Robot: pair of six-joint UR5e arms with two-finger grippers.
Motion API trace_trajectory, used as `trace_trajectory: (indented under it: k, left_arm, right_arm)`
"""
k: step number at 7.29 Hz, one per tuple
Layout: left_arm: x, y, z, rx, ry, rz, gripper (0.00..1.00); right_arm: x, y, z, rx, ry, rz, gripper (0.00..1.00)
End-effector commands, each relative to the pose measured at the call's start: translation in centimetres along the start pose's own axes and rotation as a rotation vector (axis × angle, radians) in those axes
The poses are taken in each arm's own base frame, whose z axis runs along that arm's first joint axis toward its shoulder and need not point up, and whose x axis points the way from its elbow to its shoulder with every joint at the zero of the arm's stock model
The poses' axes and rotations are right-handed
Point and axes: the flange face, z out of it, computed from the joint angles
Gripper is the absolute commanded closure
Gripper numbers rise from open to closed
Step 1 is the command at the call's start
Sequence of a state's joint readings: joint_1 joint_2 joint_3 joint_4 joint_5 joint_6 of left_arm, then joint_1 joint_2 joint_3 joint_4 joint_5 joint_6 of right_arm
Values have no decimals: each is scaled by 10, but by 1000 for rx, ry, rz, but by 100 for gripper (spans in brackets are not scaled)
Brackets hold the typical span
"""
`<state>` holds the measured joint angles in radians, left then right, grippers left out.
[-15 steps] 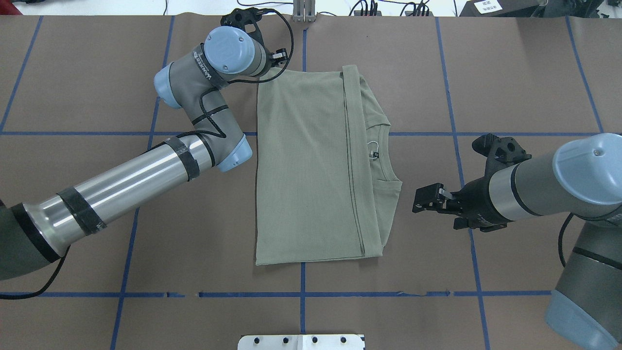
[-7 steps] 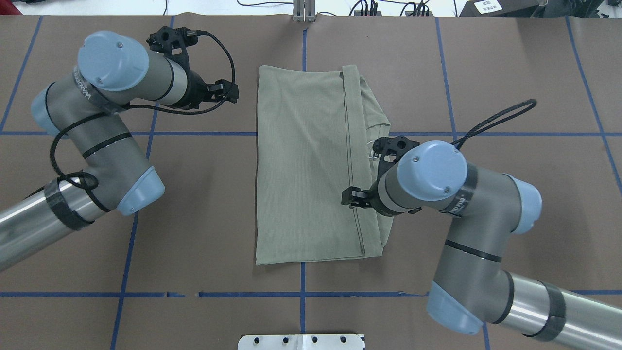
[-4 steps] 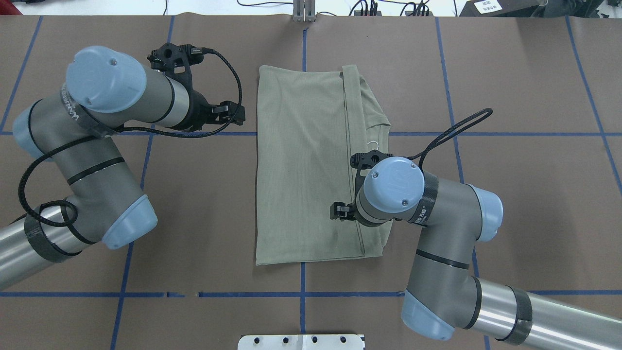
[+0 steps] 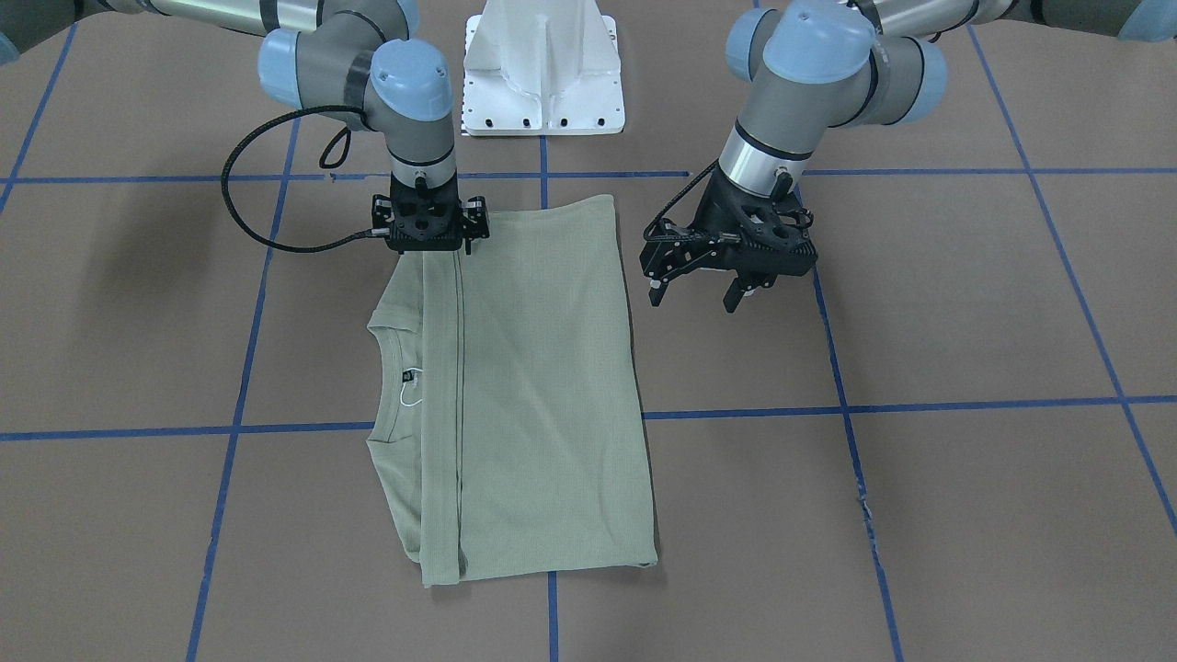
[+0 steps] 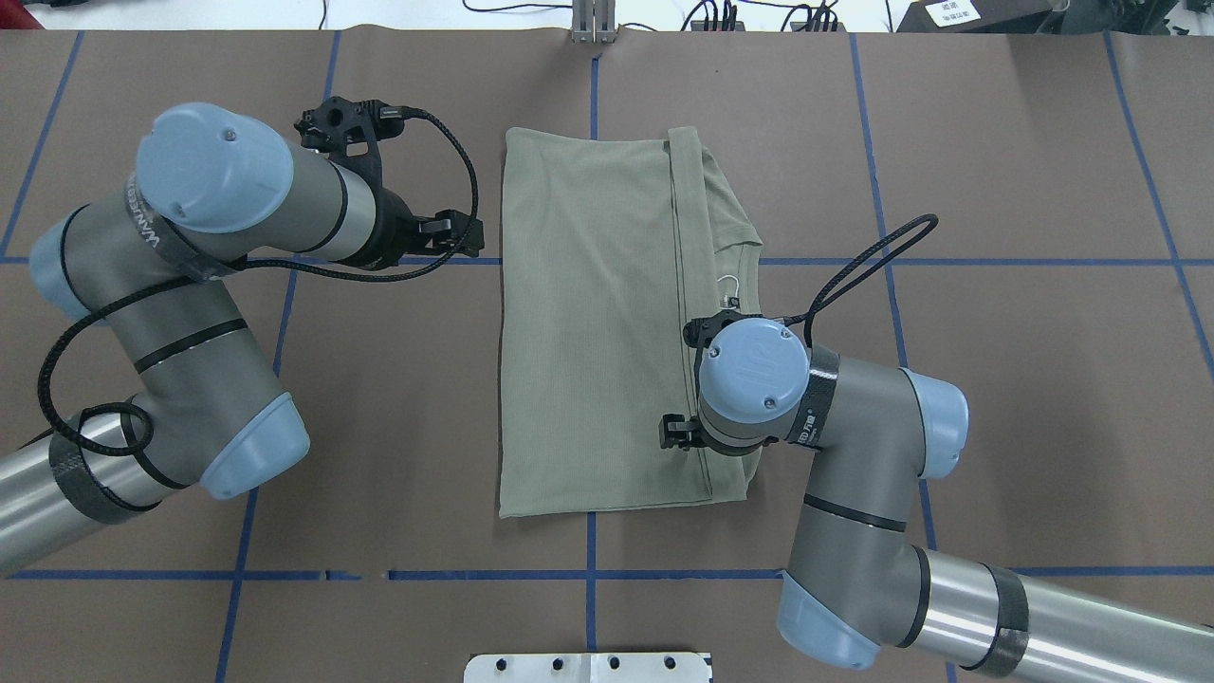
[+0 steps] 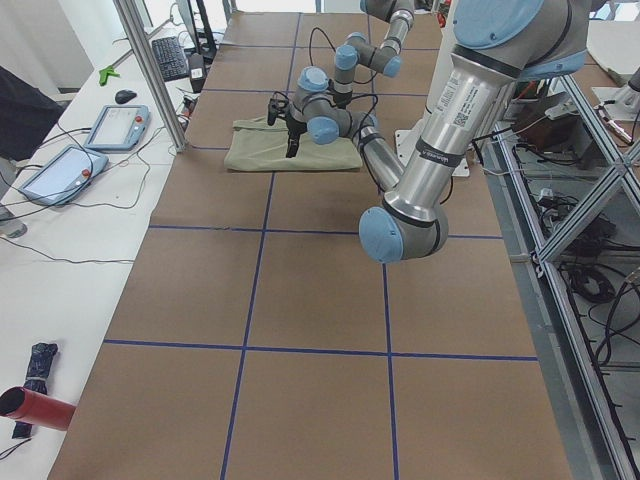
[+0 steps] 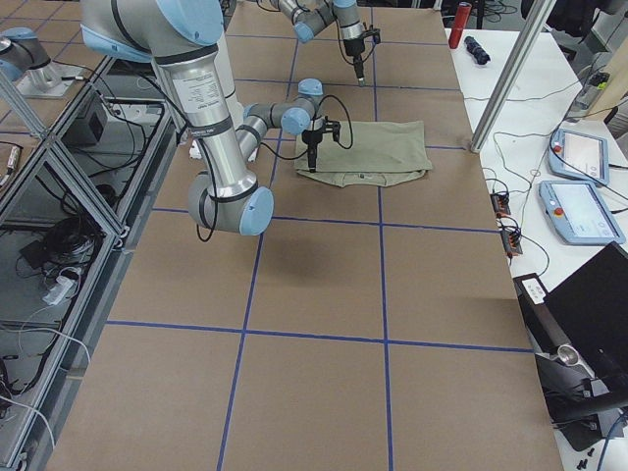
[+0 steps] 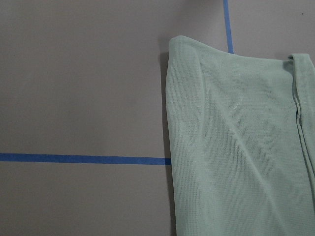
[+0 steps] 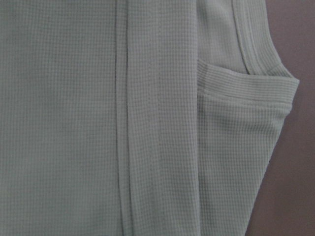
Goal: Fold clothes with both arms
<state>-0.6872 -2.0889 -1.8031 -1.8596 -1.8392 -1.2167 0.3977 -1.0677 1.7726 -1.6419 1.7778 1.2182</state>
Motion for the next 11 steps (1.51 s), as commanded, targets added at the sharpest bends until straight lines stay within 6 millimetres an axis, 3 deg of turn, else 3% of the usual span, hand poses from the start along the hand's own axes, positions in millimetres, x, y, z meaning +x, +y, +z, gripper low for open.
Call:
trace_trajectory:
  k: [1, 5, 7, 9, 10, 11]
  left_arm:
    - [1, 3, 2, -5, 0, 2, 0]
    - [3, 5, 2, -8, 2, 2, 0]
    - [4, 6, 2, -9, 6, 2, 0]
    - [7, 5, 0, -7, 11, 5, 0]
    - [8, 6, 0, -8, 13, 5, 0]
    - [9, 6, -1, -8, 15, 5, 0]
  right_arm:
    - [3, 0, 8, -10, 22, -14, 0]
    - [12, -5, 9, -12, 42, -30, 0]
    - [27, -16, 6, -13, 73, -64, 0]
    - [68, -9, 13, -22, 105, -69, 0]
    - [100, 1, 22, -34, 132, -83, 0]
    - [113, 3, 11, -28, 127, -91, 0]
